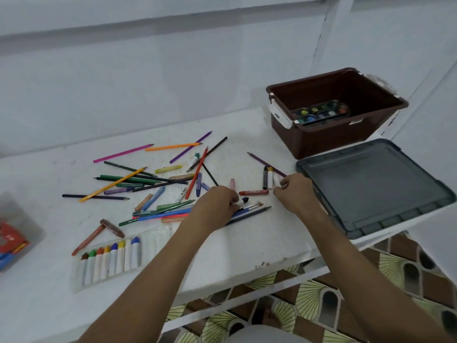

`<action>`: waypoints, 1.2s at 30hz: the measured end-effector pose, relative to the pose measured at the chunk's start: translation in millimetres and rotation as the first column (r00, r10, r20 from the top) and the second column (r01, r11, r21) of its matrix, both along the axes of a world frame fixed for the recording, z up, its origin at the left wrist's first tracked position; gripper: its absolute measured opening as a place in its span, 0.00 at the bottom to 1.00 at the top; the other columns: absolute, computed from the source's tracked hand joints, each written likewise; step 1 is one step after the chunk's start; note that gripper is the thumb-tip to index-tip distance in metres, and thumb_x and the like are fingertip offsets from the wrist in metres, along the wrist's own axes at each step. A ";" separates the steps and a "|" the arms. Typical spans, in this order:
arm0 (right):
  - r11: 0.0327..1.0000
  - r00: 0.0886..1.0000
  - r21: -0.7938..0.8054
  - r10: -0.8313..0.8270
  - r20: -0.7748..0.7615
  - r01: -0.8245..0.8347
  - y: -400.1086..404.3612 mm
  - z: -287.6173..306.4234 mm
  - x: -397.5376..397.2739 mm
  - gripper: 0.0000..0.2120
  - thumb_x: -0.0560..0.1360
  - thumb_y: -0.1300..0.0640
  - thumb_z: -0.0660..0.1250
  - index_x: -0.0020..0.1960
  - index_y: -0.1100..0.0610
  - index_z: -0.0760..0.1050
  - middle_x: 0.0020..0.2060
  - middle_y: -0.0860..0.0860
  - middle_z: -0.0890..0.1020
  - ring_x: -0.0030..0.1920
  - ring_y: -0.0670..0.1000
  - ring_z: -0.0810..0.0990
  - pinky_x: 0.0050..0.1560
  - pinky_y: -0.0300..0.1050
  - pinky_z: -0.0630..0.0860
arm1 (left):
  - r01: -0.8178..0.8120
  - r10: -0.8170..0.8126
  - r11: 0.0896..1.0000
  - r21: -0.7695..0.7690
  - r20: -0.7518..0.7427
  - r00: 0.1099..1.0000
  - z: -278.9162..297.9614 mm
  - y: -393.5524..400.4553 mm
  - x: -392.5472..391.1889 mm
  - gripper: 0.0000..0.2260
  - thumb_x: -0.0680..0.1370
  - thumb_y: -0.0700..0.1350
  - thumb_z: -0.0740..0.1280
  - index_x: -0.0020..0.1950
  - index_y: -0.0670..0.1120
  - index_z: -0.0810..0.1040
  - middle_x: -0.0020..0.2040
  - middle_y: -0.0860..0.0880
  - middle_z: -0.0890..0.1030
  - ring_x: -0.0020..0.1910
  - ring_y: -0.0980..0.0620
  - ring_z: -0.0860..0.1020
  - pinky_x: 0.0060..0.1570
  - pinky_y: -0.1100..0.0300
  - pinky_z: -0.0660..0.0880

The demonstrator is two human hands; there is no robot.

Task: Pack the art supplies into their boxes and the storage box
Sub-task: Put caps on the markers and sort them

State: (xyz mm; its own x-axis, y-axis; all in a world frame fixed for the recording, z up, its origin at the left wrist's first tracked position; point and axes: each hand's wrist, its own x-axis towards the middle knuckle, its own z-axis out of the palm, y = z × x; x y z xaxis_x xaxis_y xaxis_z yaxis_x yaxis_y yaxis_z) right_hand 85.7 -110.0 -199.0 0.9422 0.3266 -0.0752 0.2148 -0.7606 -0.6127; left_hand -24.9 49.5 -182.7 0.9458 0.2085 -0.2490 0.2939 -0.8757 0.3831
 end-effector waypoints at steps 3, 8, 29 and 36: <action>0.999 0.999 0.037 -0.031 0.041 0.029 -5.5 1.2 -1.3 0.12 0.73 0.60 0.69 0.54 0.65 0.79 0.49 0.58 0.81 0.42 0.51 0.77 0.45 0.41 0.73 | -0.021 0.021 1.000 -0.002 0.011 1.000 1.4 0.1 -0.2 0.14 0.81 0.46 0.61 0.65 0.44 0.76 0.55 0.45 0.79 0.49 0.48 0.79 0.52 0.57 0.76; 0.981 0.993 0.189 0.018 0.117 -0.040 -8.6 16.9 -13.2 0.13 0.72 0.62 0.69 0.57 0.58 0.78 0.50 0.54 0.78 0.43 0.46 0.76 0.44 0.30 0.69 | -0.112 0.115 0.993 -0.027 0.115 0.987 10.1 9.1 -11.7 0.14 0.80 0.49 0.63 0.63 0.45 0.77 0.53 0.48 0.80 0.47 0.53 0.77 0.48 0.63 0.73; 0.753 0.742 0.256 0.651 -0.157 -0.606 156.5 15.0 -161.6 0.07 0.69 0.60 0.72 0.46 0.60 0.83 0.39 0.54 0.85 0.40 0.50 0.83 0.44 0.43 0.81 | -0.674 0.684 0.729 -0.123 0.077 0.726 18.9 96.7 -190.1 0.08 0.73 0.51 0.72 0.49 0.51 0.79 0.41 0.53 0.78 0.34 0.61 0.73 0.31 0.70 0.67; 0.794 0.778 0.121 0.608 -0.156 -0.596 160.5 10.3 -167.5 0.11 0.73 0.57 0.70 0.54 0.59 0.81 0.48 0.53 0.83 0.46 0.49 0.81 0.45 0.35 0.74 | -0.630 0.638 0.768 -0.115 0.052 0.768 10.8 83.7 -177.6 0.11 0.74 0.52 0.70 0.54 0.49 0.81 0.44 0.53 0.76 0.38 0.58 0.74 0.36 0.66 0.67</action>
